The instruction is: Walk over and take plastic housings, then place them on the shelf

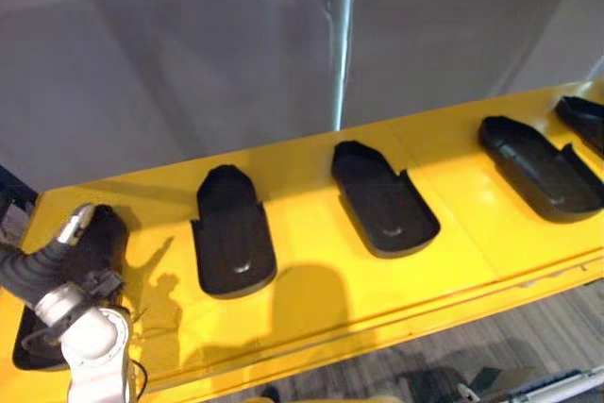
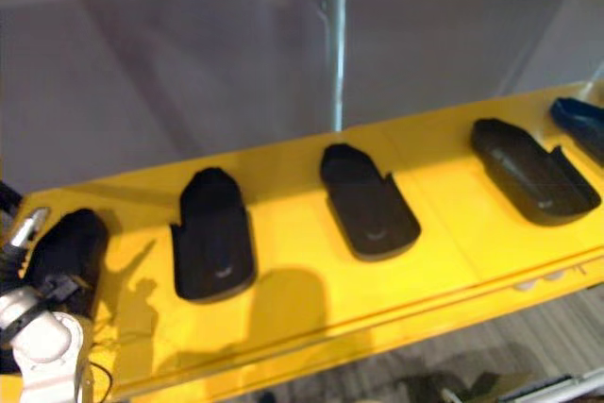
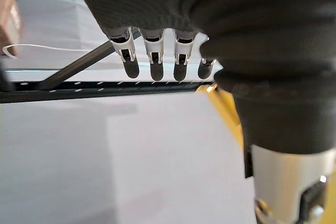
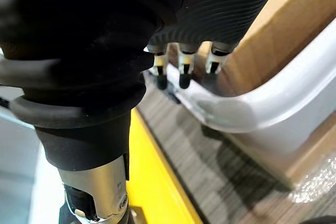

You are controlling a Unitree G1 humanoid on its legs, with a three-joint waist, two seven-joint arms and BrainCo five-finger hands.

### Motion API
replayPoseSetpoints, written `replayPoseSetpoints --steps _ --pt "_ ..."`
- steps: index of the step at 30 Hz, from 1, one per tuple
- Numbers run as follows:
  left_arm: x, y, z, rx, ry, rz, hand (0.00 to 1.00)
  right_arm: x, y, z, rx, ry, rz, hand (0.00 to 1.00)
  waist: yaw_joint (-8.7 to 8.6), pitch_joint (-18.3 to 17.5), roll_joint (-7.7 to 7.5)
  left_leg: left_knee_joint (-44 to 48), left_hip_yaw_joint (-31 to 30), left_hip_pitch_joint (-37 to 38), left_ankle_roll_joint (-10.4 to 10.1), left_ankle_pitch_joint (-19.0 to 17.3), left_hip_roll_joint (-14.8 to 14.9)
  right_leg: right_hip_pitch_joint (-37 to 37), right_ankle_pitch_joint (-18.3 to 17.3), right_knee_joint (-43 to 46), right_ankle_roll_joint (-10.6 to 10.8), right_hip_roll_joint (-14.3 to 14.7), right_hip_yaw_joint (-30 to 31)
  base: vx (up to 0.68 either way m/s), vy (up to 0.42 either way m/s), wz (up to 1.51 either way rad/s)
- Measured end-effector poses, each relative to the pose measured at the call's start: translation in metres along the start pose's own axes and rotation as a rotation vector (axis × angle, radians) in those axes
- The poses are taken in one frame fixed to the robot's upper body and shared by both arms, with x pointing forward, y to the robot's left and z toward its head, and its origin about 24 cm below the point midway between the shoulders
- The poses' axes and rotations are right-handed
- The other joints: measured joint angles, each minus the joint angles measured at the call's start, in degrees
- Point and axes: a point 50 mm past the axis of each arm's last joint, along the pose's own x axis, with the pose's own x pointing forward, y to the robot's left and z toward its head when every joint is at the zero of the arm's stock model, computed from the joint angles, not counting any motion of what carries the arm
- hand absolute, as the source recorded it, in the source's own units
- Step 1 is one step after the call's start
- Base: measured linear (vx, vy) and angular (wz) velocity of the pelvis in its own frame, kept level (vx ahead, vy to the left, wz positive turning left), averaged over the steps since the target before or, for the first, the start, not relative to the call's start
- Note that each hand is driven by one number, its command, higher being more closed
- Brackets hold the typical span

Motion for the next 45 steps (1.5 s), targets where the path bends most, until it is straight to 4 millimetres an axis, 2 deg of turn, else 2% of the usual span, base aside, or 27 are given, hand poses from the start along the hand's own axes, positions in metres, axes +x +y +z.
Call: replayPoseSetpoints --steps 3,8,10,15,22,25,34,45 --pt "-0.005 0.008 0.020 -0.073 -0.079 0.123 0.00 -0.002 0.004 -0.002 0.001 0.006 0.008 0.00 0.05 0.0 0.02 -0.4 -0.3 0.3 -0.1 0.1 0.0 0.2 0.0 0.0 0.0 0.0 -0.2 0.00 -0.001 0.02" --pt "-0.012 0.032 0.017 -0.075 -0.025 0.360 0.00 -0.007 0.012 -0.002 -0.004 0.000 0.037 0.00 0.56 -0.1 0.05 -0.7 -1.5 0.9 0.0 0.3 -0.1 1.4 -0.1 -0.1 -0.1 -0.1 -1.4 -0.01 -0.005 0.09" --pt "-0.017 0.045 0.012 -0.104 0.049 0.466 0.00 -0.009 0.015 -0.005 -0.017 0.006 0.054 0.00 0.86 0.1 -0.21 -0.7 -2.2 0.9 -0.1 0.5 -0.2 2.0 -0.2 -0.1 -0.4 -0.1 -2.2 -0.03 -0.015 0.22" --pt "-0.029 0.066 -0.003 -0.179 0.194 0.592 0.00 -0.011 0.019 -0.005 -0.028 0.006 0.073 0.00 1.56 0.3 -0.84 -1.8 -4.2 0.8 -0.2 1.8 -0.2 2.7 -0.5 0.1 -0.4 -0.1 -4.5 -0.04 -0.022 0.21" --pt "-0.040 0.081 -0.027 -0.196 0.354 0.673 0.00 -0.012 0.023 -0.005 -0.036 0.001 0.092 0.00 1.53 0.2 -0.99 -2.6 -5.6 0.9 -0.3 2.9 -0.2 3.1 -0.9 0.4 0.2 0.0 -5.8 -0.04 -0.018 0.11" --pt "-0.050 0.086 -0.046 -0.202 0.470 0.693 0.00 -0.012 0.025 -0.005 -0.046 0.003 0.102 0.00 1.55 0.2 -1.05 -2.7 -6.0 0.8 -0.3 2.9 -0.2 3.0 -1.9 0.9 0.4 0.0 -6.1 -0.02 -0.020 0.07" --pt "-0.069 0.084 -0.080 -0.182 0.661 0.646 0.00 -0.009 0.031 0.001 -0.056 -0.012 0.139 0.00 1.72 0.2 -1.24 -2.7 -6.3 0.9 -0.6 3.1 0.0 2.3 -2.5 2.2 0.6 0.0 -6.2 0.02 -0.013 0.02" --pt "-0.073 0.063 -0.087 -0.229 0.727 0.506 0.00 -0.009 0.031 0.002 -0.057 -0.014 0.144 0.00 1.62 0.2 -1.32 -2.7 -5.2 1.4 -0.6 3.1 0.3 2.3 -2.1 2.0 0.7 0.1 -5.6 -0.01 -0.001 -0.03"
